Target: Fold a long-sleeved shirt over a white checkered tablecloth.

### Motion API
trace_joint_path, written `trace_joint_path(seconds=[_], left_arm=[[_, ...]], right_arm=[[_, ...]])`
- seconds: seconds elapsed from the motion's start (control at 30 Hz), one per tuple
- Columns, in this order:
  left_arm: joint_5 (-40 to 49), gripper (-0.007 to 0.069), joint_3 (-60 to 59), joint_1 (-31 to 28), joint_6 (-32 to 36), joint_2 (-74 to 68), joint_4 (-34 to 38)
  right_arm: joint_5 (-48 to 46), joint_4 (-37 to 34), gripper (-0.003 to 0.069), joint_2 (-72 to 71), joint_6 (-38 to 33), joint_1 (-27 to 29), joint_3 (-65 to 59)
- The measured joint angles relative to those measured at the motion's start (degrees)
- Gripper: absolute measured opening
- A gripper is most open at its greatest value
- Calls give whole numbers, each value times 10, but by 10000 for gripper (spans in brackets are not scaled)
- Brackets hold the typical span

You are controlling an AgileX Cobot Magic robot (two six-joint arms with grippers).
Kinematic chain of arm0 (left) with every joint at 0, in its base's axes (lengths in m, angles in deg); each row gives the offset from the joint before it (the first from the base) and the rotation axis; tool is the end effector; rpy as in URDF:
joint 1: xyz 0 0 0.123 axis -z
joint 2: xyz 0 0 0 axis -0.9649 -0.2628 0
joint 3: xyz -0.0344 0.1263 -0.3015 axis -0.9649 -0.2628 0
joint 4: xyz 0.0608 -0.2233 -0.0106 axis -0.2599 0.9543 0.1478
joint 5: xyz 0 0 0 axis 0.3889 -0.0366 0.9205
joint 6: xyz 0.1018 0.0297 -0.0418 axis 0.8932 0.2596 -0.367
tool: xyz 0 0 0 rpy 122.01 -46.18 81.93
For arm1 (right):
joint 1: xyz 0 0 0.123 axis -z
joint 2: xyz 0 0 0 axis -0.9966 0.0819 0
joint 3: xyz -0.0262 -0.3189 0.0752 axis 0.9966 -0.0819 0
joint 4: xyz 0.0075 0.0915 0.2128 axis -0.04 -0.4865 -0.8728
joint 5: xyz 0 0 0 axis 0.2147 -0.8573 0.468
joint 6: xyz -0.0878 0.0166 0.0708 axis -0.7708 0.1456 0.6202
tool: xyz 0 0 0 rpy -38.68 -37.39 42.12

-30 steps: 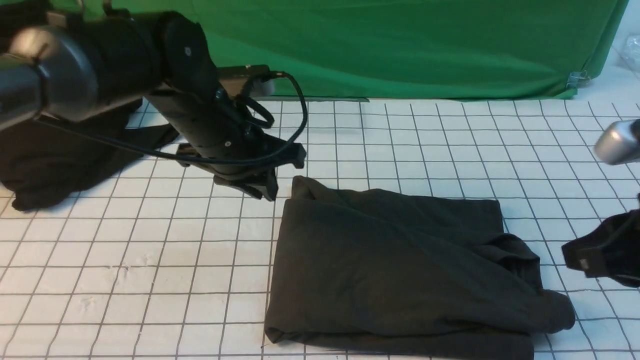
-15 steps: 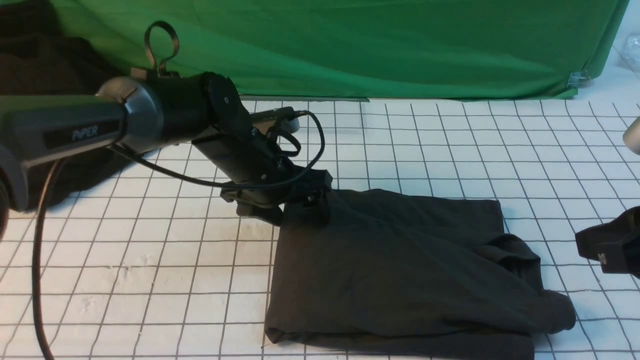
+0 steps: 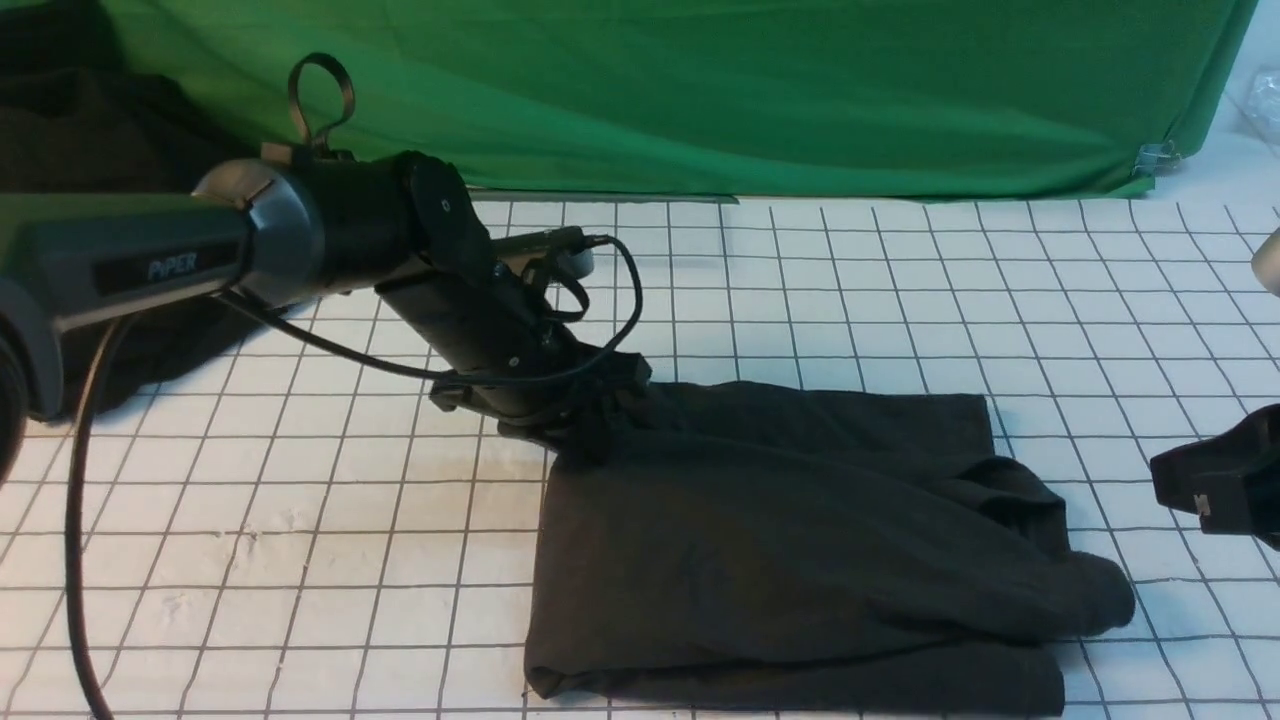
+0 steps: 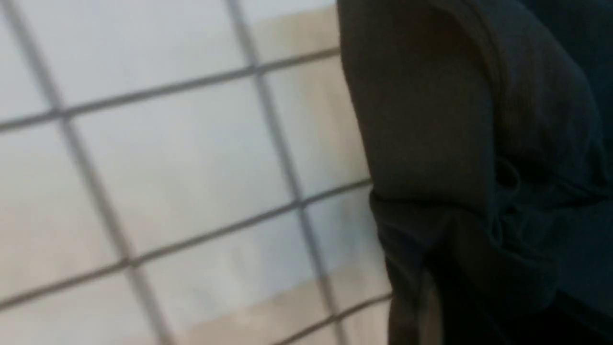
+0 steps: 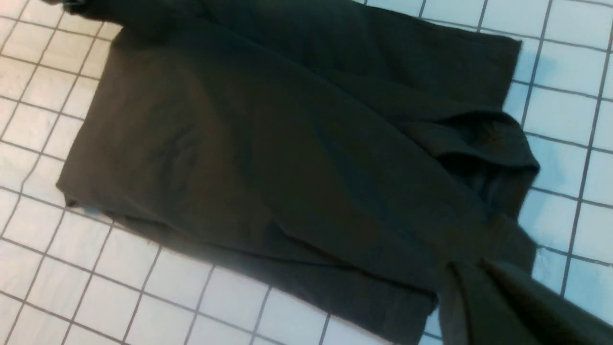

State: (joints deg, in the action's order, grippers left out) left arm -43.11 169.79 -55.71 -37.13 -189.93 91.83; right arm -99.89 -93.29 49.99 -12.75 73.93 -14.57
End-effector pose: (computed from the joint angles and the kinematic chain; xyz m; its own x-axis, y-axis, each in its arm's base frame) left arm 0.3964 -0.1704 0.2043 -0.9550 0.1266 -0.2683 0.2129 0.9223 -0.3227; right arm 0.1497 0.0582 0.3433 -0.7455 -0.0796 -0.6617 -0.2991 0.9272 0.2254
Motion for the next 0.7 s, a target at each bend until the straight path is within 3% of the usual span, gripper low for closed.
trace_joint_path(seconds=[0.07,0.3,0.47,0.6,0.7], left_arm=[[39,75,-3,-25,-7,20,-22],[42,75,-49,-125,20,112,-40],[38,78,-55,-144,55,108,-29],[38,148,-57,-144,59,106,-35],[42,274,-57,-144,54,113,-41]], right_arm=[[-2,0,10,0,3,0,0],[-1,-1,10,0,14,0,0],[6,-3,10,0,32,0,3],[-16,-3,10,1,35,0,26],[-42,-3,10,1,35,0,57]])
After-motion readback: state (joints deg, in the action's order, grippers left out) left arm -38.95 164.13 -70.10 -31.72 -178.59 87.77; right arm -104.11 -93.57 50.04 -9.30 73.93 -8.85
